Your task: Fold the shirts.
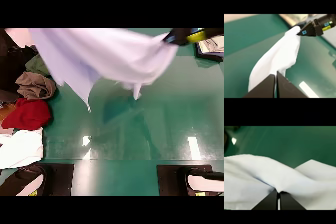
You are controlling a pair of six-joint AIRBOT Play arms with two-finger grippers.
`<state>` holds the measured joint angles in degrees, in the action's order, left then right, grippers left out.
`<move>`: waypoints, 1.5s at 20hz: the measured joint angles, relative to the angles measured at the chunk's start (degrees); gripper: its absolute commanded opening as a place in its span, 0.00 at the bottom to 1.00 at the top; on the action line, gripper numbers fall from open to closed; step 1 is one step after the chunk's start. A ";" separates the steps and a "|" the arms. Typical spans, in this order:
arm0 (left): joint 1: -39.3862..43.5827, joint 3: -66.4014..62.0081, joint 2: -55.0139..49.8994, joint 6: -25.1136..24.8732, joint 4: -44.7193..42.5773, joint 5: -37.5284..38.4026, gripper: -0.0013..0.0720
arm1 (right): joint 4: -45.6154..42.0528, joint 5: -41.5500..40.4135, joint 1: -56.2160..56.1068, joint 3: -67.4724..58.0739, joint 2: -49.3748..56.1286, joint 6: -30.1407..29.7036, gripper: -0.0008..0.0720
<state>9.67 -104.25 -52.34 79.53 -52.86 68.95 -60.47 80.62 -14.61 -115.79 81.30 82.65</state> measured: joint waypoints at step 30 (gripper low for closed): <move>-0.07 51.63 -12.11 4.39 -9.20 -28.70 0.73 | 5.33 -12.94 2.80 37.07 4.92 1.11 0.69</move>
<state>9.61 -52.62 -64.45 83.92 -62.06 40.25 -55.13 67.68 -11.81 -78.72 86.21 83.77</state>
